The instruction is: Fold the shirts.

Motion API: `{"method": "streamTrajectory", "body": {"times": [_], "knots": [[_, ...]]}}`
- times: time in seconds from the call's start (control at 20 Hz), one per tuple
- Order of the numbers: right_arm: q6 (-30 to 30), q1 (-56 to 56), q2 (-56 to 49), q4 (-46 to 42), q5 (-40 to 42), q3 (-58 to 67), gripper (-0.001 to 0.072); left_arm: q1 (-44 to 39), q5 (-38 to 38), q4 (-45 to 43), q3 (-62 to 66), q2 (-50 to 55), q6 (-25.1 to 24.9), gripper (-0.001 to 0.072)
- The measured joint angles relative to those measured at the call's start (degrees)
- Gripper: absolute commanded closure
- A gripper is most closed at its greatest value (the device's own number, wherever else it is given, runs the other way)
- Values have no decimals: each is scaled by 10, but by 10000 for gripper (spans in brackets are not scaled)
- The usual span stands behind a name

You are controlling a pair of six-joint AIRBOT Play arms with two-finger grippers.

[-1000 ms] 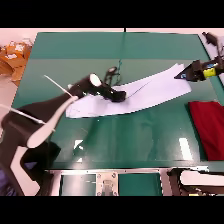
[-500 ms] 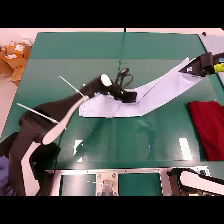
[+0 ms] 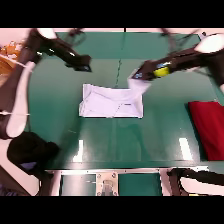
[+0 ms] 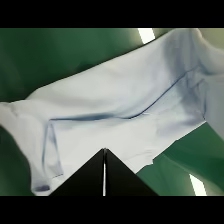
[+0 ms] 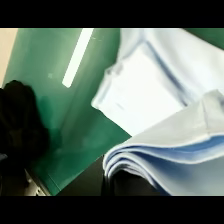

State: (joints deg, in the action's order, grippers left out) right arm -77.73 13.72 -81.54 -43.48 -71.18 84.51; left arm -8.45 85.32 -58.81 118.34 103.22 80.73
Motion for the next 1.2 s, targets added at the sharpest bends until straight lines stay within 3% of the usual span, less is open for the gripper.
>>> {"method": "streamTrajectory", "body": {"times": [0.1,0.15,0.2,0.25,0.35,0.5,0.7,0.75,0.8,0.9,1.2], "knots": [[-8,84,-55,15,102,-2,647,40,13,-9,3,-16,0,686],[-11,123,-89,28,160,0,457,56,19,-12,4,-22,0,686],[-12,158,-126,46,217,6,194,70,26,-11,5,-27,0,686],[-12,187,-162,65,266,15,186,82,33,-12,5,-29,0,687],[-15,223,-228,99,339,38,449,101,43,-14,6,-33,-2,687],[-16,212,-265,127,362,63,541,114,50,-18,6,-35,-5,686],[16,91,-231,119,247,73,580,121,51,-21,6,-36,-7,687],[20,54,-216,102,210,70,572,121,51,-22,6,-36,-7,687],[24,17,-200,83,183,62,460,121,50,-21,6,-36,-7,686],[33,-62,-167,40,125,30,121,122,49,-22,6,-36,-7,686],[82,-175,-143,1,61,-120,116,123,48,-22,6,-36,-7,686]]}}
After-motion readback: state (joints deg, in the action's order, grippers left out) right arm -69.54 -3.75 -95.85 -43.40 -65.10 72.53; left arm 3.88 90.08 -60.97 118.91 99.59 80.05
